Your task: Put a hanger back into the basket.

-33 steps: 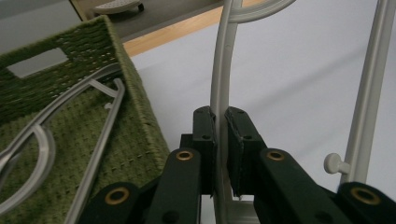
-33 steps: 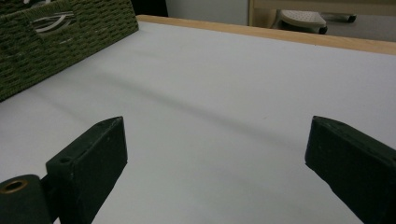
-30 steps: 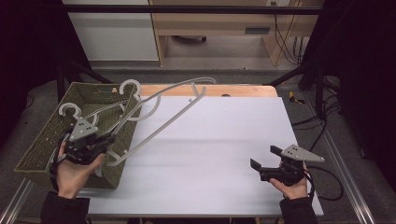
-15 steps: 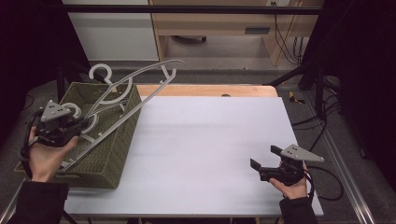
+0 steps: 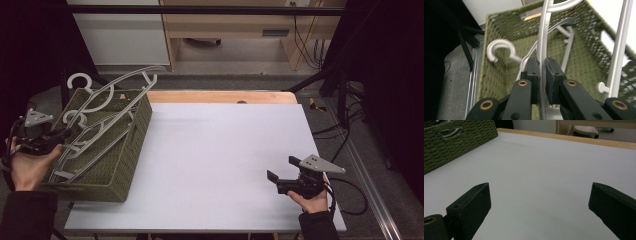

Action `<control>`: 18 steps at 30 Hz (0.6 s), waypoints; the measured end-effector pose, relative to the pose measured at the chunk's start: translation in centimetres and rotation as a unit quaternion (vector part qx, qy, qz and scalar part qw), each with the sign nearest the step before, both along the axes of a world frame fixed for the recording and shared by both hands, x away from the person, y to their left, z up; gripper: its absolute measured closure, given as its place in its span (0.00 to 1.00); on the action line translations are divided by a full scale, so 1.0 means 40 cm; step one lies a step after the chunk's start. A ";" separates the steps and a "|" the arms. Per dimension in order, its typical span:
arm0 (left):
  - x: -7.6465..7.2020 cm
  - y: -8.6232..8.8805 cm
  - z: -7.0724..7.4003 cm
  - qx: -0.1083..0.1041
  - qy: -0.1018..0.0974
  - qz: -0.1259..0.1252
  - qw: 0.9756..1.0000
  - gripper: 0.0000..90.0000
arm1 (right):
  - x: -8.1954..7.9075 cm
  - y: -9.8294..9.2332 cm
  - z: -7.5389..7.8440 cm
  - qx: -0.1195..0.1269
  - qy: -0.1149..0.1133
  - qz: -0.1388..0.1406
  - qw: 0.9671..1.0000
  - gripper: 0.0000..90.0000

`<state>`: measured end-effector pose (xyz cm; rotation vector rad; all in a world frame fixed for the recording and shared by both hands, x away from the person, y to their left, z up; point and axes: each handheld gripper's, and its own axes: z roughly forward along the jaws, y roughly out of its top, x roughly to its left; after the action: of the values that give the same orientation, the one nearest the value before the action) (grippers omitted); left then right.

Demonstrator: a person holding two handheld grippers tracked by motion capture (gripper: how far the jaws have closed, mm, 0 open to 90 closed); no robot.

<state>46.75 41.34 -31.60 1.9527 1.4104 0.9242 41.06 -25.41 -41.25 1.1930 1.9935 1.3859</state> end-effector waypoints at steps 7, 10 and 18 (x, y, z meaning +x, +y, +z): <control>-0.011 0.055 -0.031 0.017 0.014 0.029 0.999 0.91 | 0.000 -0.001 -0.001 -0.001 0.002 0.001 1.000 0.05; -0.018 0.073 -0.044 0.022 0.015 0.042 0.999 0.91 | 0.000 0.000 -0.002 -0.001 0.003 0.001 1.000 0.05; -0.031 0.114 -0.071 0.015 0.015 0.068 0.997 0.91 | 0.001 0.001 -0.004 -0.003 0.004 -0.001 1.000 0.05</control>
<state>45.52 45.92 -34.44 1.9184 1.5718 0.9874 41.10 -25.39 -41.40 1.1993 1.9992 1.3764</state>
